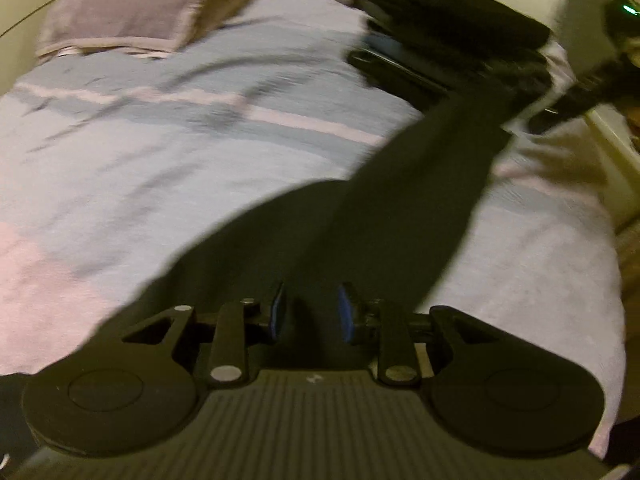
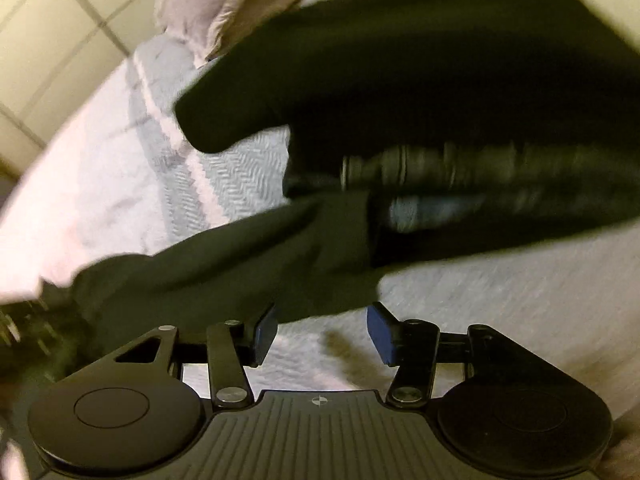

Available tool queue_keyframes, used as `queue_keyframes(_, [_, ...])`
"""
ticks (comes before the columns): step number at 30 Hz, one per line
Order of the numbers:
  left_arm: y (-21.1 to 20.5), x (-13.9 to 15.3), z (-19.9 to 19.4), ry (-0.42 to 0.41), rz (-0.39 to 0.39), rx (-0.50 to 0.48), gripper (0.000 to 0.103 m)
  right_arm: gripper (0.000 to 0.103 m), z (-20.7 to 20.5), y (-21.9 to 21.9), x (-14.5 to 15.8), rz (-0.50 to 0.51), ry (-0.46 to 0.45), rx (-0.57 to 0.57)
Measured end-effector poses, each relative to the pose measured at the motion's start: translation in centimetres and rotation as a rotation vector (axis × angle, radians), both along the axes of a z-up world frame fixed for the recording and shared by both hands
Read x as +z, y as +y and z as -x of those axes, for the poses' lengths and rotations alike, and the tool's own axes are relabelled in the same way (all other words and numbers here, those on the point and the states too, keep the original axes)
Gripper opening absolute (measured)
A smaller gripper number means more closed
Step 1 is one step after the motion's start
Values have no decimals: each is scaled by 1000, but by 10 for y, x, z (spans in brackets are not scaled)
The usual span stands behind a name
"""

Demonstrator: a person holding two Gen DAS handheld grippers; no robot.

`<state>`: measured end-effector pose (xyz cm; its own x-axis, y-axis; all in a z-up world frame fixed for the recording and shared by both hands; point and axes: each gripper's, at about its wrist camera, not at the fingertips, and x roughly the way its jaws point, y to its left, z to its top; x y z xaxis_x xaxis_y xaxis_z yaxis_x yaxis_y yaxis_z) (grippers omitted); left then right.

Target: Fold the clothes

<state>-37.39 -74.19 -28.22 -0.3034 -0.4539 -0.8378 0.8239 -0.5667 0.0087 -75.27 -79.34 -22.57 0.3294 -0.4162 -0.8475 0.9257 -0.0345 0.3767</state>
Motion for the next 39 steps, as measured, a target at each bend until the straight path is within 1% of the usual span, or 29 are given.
queue_keyframes(5, [7, -10, 25, -33, 5, -93, 24, 53, 19, -4, -42, -9, -147, -208])
queue_keyframes(9, [7, -12, 32, -41, -2, -114, 24, 53, 33, -5, -60, 1, -276, -306])
queue_keyframes(10, [8, -11, 34, -44, 0, -120, 24, 28, 36, -4, -63, -6, -306, -324])
queue_keyframes(11, [8, -10, 36, -45, 5, -130, 24, 10, 39, -2, -60, -11, -317, -339])
queue_keyframes(12, [7, -8, 38, -43, 11, -137, 24, 4, 43, 1, -54, -15, -322, -353])
queue_keyframes(13, [5, -6, 39, -36, 15, -139, 24, 2, 46, 4, -49, -19, -327, -368])
queue_keyframes(15, [1, -2, 42, -21, 24, -142, 24, 2, 51, 16, -26, 2, -275, -343])
queue_keyframes(17, [-4, 0, 46, -6, 23, -143, 25, 2, 55, 29, -14, -7, -217, -316])
queue_keyframes(20, [-12, -3, 56, 0, 11, -160, 25, 2, 60, 43, -23, -94, -157, -312])
queue_keyframes(22, [-14, -5, 62, -8, 7, -180, 25, 2, 61, 50, -30, -119, -169, -316])
queue_keyframes(24, [-12, -4, 64, -10, 5, -184, 25, 2, 61, 50, -29, -107, -166, -316])
queue_keyframes(26, [-7, -3, 61, -10, 1, -171, 25, 3, 56, 46, -23, -86, -121, -291])
queue_keyframes(27, [-3, -1, 58, -11, -3, -159, 25, 6, 55, 44, -19, -76, -90, -283])
queue_keyframes(29, [9, 1, 48, -19, -7, -125, 26, 10, 53, 45, -21, -78, -93, -293])
queue_keyframes(30, [17, 2, 44, -35, -2, -115, 27, 14, 53, 46, -23, -81, -100, -300])
queue_keyframes(31, [27, 1, 43, -72, 13, -123, 27, 24, 52, 47, -24, -84, -107, -307])
queue_keyframes(32, [37, -1, 41, -109, 29, -131, 27, 30, 51, 48, -26, -88, -114, -314])
queue_keyframes(33, [48, -3, 42, -152, 50, -154, 27, 43, 51, 49, -27, -91, -121, -321])
queue_keyframes(34, [59, -7, 47, -208, 82, -206, 27, 53, 50, 49, -29, -94, -128, -328])
queue_keyframes(37, [82, -24, 64, -339, 180, -360, 28, 55, 48, 52, -34, -103, -149, -350])
queue_keyframes(39, [88, -38, 78, -404, 248, -447, 28, 55, 47, 54, -37, -110, -163, -364])
